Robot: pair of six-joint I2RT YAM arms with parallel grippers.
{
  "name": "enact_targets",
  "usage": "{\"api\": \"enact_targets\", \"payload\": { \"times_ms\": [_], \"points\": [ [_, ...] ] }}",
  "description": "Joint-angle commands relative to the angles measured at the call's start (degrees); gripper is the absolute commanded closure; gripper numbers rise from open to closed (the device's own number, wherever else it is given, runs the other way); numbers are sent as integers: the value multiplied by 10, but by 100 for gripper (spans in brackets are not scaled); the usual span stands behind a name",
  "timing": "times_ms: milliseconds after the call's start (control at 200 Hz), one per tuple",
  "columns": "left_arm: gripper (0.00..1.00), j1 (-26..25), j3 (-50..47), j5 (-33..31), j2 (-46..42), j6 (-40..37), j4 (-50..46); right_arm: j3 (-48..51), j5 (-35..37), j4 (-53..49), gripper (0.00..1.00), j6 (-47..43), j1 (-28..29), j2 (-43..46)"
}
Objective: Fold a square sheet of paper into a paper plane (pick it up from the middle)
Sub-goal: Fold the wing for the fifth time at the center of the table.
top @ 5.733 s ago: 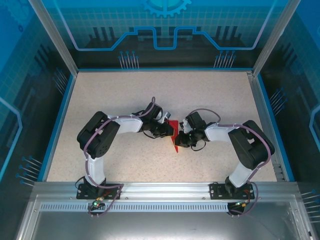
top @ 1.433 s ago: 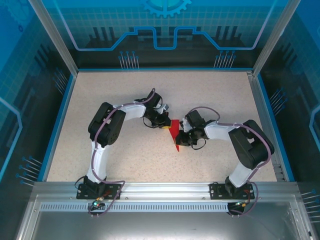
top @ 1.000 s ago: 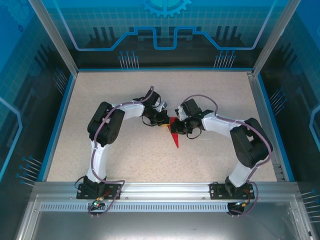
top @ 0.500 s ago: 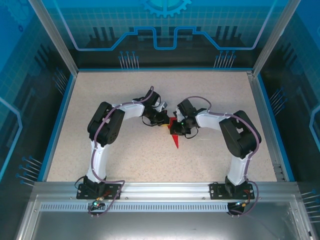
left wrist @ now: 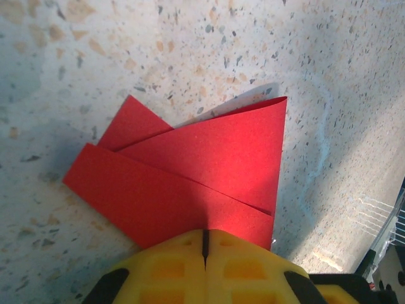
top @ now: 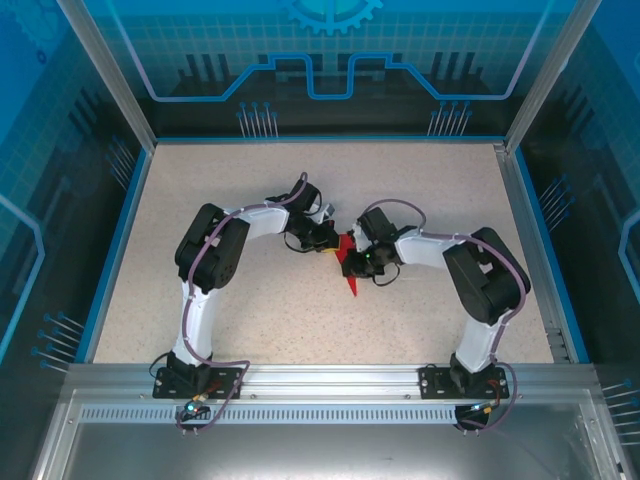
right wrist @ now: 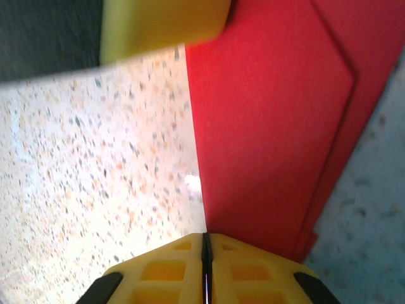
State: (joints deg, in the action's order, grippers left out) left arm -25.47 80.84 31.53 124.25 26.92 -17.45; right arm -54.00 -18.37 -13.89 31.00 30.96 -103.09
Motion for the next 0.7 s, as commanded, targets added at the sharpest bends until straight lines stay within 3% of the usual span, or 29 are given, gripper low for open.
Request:
{"api": "enact_targets", "payload": {
  "times_ms": [0, 695],
  "points": [
    [96, 8, -14, -99, 39, 2, -37, 56, -11, -92, 90, -5, 20, 16],
    [96, 8, -8, -101, 41, 5, -38, 126, -9, -126, 90, -11, 41, 81]
  ]
}}
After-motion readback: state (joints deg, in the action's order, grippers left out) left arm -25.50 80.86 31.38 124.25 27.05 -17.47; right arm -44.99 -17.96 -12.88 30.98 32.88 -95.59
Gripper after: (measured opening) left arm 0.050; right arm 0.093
